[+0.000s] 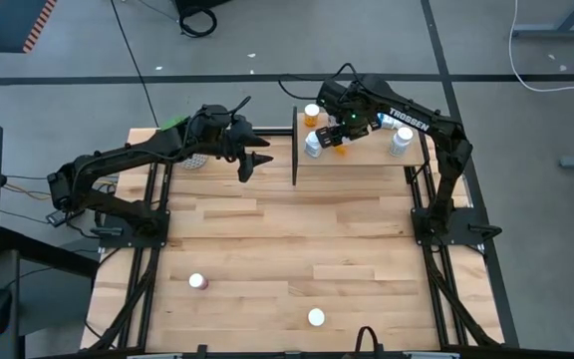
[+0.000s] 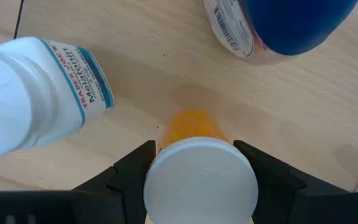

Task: Pick and place medicine bottles onto shelf by color
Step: Put the top orange pill bottle on the shelf aligned with the blue pill bottle

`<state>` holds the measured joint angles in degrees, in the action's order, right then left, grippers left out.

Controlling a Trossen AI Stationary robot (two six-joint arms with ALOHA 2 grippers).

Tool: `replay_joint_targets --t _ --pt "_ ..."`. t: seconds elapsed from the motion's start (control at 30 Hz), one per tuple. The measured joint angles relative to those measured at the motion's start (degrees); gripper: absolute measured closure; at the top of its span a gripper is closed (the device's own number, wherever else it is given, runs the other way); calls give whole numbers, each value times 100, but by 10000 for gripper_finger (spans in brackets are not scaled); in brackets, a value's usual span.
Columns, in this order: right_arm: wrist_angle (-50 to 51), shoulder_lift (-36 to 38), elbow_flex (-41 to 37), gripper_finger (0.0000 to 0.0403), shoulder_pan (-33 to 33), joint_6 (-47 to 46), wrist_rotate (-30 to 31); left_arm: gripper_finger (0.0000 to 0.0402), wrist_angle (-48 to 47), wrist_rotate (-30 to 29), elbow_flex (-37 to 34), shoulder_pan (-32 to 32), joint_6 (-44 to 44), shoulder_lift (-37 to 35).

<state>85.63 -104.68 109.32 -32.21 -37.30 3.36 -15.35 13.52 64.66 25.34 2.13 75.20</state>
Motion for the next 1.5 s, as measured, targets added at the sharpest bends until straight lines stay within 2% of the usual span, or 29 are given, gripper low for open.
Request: replay_joint_targets --t 0.87,1.5 --pt "103 0 -2 187 -2 -366 365 173 -10 -42 0 0 4 0" --pt "143 0 -2 187 168 -1426 368 173 142 -42 -2 0 -404 0"
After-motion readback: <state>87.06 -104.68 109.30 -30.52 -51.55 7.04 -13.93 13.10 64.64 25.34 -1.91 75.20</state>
